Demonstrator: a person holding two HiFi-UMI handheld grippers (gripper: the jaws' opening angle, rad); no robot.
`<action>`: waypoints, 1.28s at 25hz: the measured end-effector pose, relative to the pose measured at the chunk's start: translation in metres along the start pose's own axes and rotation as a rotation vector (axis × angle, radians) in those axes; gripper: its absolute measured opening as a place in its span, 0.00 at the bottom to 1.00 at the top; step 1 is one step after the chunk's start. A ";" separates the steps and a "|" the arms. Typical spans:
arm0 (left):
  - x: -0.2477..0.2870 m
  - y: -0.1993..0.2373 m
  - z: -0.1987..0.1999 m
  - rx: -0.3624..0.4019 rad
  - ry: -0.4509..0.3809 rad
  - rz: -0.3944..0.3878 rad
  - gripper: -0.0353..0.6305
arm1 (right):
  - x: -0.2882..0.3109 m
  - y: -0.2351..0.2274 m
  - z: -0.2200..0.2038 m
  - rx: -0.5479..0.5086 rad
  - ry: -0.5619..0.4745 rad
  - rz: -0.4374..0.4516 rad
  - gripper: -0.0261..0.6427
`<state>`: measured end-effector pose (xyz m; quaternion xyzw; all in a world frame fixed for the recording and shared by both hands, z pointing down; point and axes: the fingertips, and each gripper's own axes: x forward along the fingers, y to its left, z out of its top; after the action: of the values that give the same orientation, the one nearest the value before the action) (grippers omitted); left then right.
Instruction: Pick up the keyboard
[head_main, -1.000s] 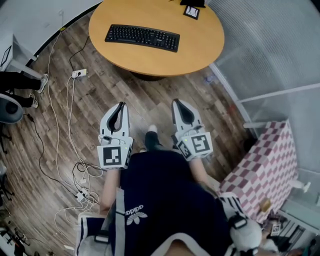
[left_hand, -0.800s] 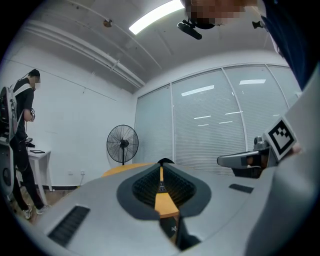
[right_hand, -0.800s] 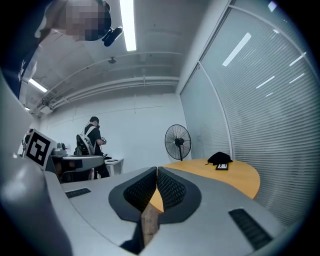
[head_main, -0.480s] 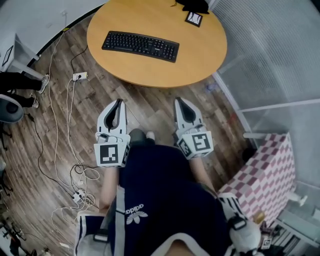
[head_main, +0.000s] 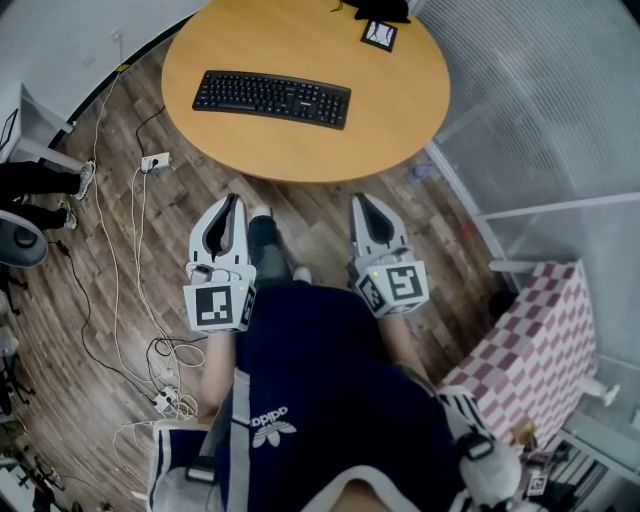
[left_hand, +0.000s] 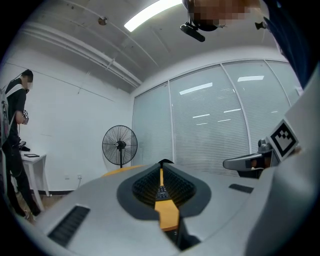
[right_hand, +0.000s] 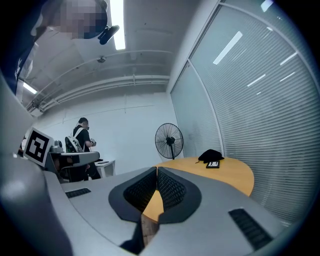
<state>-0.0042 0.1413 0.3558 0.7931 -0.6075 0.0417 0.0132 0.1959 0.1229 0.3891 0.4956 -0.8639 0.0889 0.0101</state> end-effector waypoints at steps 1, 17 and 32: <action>0.005 0.002 0.000 -0.002 -0.002 -0.003 0.08 | 0.005 -0.001 0.001 -0.001 0.000 0.001 0.05; 0.137 0.113 0.013 -0.003 -0.004 -0.052 0.08 | 0.138 -0.030 0.020 -0.004 0.022 -0.104 0.05; 0.254 0.213 0.006 -0.015 0.051 -0.168 0.08 | 0.271 -0.033 0.035 -0.039 0.054 -0.219 0.05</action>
<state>-0.1434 -0.1592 0.3644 0.8398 -0.5386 0.0563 0.0381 0.0891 -0.1303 0.3880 0.5841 -0.8057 0.0838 0.0525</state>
